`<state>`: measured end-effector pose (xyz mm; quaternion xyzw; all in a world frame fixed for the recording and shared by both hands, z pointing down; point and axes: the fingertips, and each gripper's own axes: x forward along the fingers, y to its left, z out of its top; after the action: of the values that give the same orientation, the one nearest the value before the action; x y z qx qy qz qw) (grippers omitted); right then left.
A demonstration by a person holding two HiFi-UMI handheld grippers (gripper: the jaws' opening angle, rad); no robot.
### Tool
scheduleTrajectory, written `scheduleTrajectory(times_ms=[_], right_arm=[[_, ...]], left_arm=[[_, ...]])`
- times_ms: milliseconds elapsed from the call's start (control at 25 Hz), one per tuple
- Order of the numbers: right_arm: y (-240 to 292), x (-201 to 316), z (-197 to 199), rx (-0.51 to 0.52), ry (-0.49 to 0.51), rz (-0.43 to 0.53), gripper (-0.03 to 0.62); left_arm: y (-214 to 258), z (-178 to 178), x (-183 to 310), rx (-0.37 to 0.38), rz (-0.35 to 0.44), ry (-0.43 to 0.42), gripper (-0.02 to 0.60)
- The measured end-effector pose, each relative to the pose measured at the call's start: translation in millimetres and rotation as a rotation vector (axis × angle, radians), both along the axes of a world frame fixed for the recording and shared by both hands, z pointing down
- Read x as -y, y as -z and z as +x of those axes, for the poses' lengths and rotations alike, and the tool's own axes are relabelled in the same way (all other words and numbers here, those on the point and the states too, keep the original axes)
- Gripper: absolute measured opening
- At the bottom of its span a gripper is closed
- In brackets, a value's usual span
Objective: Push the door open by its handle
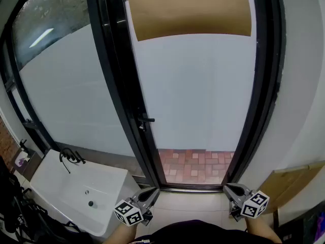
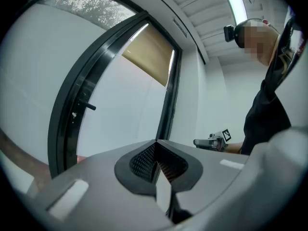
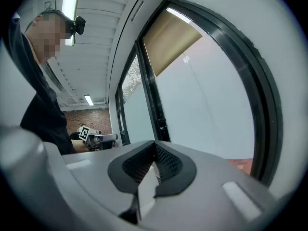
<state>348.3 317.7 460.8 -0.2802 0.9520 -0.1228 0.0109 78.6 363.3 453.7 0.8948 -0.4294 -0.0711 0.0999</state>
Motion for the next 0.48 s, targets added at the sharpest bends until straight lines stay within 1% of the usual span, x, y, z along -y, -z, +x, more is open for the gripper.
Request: scheduleTrajectory(times_ms=[160, 280, 400, 480], right_arm=[[7, 9, 13, 0.003, 0.023, 0.012, 0.0], [10, 19, 19, 0.0, 0.057, 0.029, 0.0], [10, 33, 17, -0.015, 0.098, 0.046, 0.0], [9, 40, 8, -0.03, 0.125, 0.056, 0.0]], left_arm=[[6, 5, 5, 0.009, 0.005, 0.043, -0.002], [10, 6, 8, 0.02, 0.006, 0.089, -0.002], [13, 2, 9, 0.027, -0.001, 0.14, -0.002], [14, -5, 7, 0.034, -0.006, 0.171, -0.002]])
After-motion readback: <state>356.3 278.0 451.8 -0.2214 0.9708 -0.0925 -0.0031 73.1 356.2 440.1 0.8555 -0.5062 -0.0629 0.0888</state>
